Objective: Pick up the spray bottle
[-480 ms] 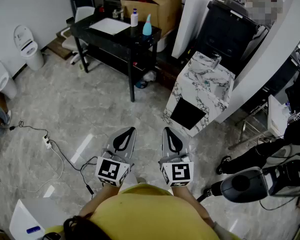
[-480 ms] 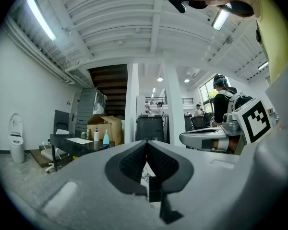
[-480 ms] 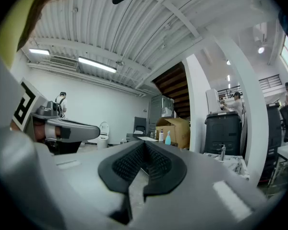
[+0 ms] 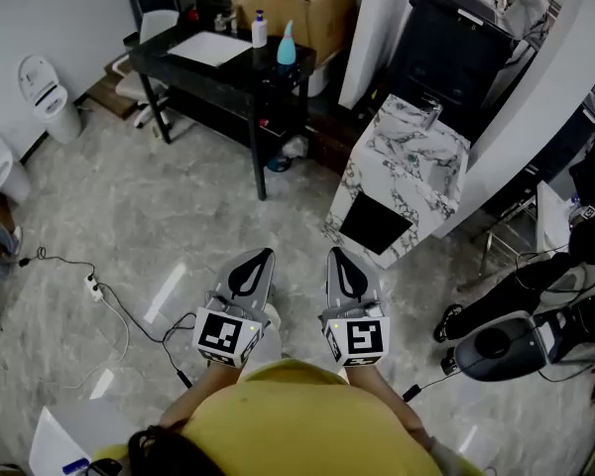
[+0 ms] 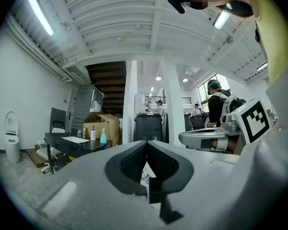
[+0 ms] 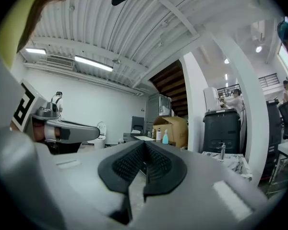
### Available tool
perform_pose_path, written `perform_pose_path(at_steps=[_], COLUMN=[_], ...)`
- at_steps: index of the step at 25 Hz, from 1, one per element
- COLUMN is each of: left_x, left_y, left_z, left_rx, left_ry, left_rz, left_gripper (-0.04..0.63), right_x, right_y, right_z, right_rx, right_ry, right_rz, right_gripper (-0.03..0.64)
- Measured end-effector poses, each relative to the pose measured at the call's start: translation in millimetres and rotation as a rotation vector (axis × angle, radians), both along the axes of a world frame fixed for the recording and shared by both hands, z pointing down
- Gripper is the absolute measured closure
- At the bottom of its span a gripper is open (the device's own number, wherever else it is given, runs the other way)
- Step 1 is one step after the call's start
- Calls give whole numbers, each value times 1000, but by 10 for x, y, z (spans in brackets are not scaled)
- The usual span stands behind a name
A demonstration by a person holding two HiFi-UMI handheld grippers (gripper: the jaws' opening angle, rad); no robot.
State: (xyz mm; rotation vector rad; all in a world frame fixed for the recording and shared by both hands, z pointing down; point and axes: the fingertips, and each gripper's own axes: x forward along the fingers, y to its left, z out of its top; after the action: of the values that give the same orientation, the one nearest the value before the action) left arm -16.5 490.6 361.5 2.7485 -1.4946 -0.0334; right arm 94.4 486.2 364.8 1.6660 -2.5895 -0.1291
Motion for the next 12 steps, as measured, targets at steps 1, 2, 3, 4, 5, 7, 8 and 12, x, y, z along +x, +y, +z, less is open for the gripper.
perform_pose_path(at_steps=[1, 2, 3, 4, 5, 7, 8, 12], left_x=[-22, -44, -62, -77, -91, -127, -149, -250], left_y=[-105, -221, -345, -474, -607, -896, -1053, -1683], left_z=[21, 41, 59, 75, 85, 94, 99, 127], left_rx=[-1, -2, -2, -2, -1, -2, -6, -18], left_ry=[-1, -1, -1, -1, -2, -2, -1, -1], left_rz=[3, 5, 7, 11, 16, 27, 32, 57], left_gripper=[591, 591, 586, 550, 540, 537, 515, 488], right_x=[-22, -44, -64, -82, -98, -131, -152, -266], right_y=[-93, -195, -306, -423, -551, -838, -993, -1580], right_z=[14, 33, 60, 89, 112, 125, 120, 66], right_rx=[2, 1, -4, -11, -15, -18, -19, -15], right_ry=[0, 2, 3, 4, 6, 6, 6, 19], right_rz=[1, 3, 3, 3, 2, 6, 10, 15], right_gripper=[617, 617, 617, 617, 616, 617, 616, 617])
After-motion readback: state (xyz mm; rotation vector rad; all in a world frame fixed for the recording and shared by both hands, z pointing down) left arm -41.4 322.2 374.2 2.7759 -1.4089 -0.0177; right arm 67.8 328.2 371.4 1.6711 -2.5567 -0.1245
